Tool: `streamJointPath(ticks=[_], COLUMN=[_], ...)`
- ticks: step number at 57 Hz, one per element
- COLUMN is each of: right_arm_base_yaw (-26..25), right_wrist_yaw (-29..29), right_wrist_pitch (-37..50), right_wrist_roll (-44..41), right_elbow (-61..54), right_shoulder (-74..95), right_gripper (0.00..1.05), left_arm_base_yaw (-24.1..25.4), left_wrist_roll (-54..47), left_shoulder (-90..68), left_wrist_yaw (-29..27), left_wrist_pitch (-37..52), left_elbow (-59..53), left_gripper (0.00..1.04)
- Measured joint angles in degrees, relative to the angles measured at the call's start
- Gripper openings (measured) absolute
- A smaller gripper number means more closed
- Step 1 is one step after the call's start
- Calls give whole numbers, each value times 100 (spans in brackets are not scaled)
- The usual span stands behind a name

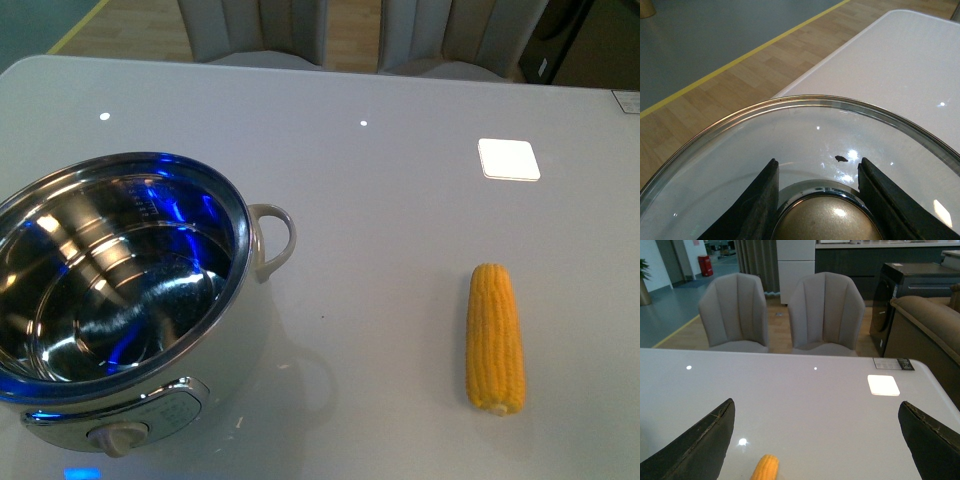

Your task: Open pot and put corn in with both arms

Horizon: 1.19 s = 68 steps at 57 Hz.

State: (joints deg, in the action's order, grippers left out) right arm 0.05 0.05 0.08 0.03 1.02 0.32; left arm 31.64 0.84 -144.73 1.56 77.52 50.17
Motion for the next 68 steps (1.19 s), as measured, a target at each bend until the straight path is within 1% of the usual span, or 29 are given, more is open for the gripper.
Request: streamJointPath(ticks=[9,36,40,41,42,43,46,48,49,51,54,55,56,58,60,63,68], right_arm_base_yaw=[0,0,0,0,0,0,0,0,0,0,0,0,0,0,0,0,0], right_wrist_yaw=[-4,-2,-2,-2,-2,-2,-2,-2,-2,-2,-2,-2,-2,-2,-2,-2,-2], right_wrist_pitch=[0,0,0,0,0,0,0,0,0,0,0,0,0,0,0,0,0], right_wrist_roll=[2,2,2,2,0,0,0,0,2,2,2,2,2,0,0,2,2], right_elbow=[0,0,0,0,2,0,0,0,0,0,0,0,0,0,0,0,0], right_shoulder=[-2,0,-2,0,-2,0,0,0,0,0,0,0,-2,0,-2,-2,0], right_gripper=[96,96,96,96,96,96,96,96,96,96,96,96,96,96,96,96,96], left_arm_base_yaw=[-7,-9,-9,-9,-9,-9,-9,-9,-9,-9,-11,-13,-15,-22,-33,-50,-81], left_wrist_roll=[-4,-129,-111,-109,-109,-107,-107,-107,-107,-107,-107,-107,-105,-105,-98,-46,9], left_shoulder=[-363,-861,-876,-876,-876,-876,-876,-879,-879,-879,-879,-879,-879,-879,-879,-861,-662], left_wrist_yaw=[-2,-2,9,11,11,15,20,20,22,31,46,50,61,68,90,107,107], left_wrist_pitch=[179,214,221,221,221,223,225,227,227,227,229,229,229,229,229,229,199], left_elbow=[205,341,365,372,374,382,396,411,415,426,437,439,442,439,439,428,299], left_gripper=[42,42,49,54,55,59,66,73,74,83,91,92,97,101,100,97,98])
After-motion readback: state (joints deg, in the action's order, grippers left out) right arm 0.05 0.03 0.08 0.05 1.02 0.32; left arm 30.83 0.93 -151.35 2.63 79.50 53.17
